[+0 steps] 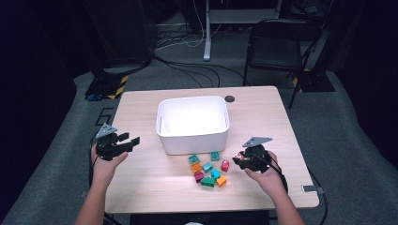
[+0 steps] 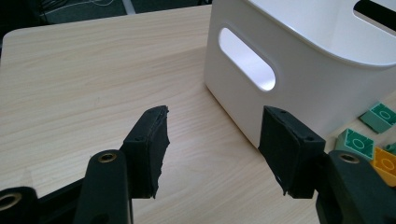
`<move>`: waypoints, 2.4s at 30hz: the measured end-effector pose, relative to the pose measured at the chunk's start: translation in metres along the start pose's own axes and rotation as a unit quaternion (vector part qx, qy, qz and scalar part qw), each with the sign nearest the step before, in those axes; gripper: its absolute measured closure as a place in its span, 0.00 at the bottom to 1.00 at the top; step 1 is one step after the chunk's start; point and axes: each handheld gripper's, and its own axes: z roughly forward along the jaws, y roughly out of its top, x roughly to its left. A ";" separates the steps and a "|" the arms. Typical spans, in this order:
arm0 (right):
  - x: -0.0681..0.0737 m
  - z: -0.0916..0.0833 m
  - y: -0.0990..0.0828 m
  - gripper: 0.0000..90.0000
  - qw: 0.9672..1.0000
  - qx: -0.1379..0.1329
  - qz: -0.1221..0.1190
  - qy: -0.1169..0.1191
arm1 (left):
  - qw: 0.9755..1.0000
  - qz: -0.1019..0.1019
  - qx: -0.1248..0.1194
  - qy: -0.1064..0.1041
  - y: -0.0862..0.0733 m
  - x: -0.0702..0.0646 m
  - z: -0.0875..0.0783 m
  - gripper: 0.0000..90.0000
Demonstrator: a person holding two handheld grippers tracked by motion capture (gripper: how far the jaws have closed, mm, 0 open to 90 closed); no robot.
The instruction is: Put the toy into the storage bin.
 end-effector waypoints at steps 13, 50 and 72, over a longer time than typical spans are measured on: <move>0.005 -0.032 0.033 0.65 1.000 -0.016 0.004 0.017 | 1.000 -0.011 -0.005 0.008 -0.003 0.004 -0.009 0.46; 0.012 -0.023 0.147 0.65 0.998 -0.029 -0.049 0.019 | 1.000 -0.017 -0.009 0.006 -0.004 0.008 -0.012 0.46; 0.014 0.034 0.192 0.65 0.998 -0.048 -0.040 0.032 | 1.000 -0.017 -0.003 0.003 -0.005 0.008 -0.008 0.46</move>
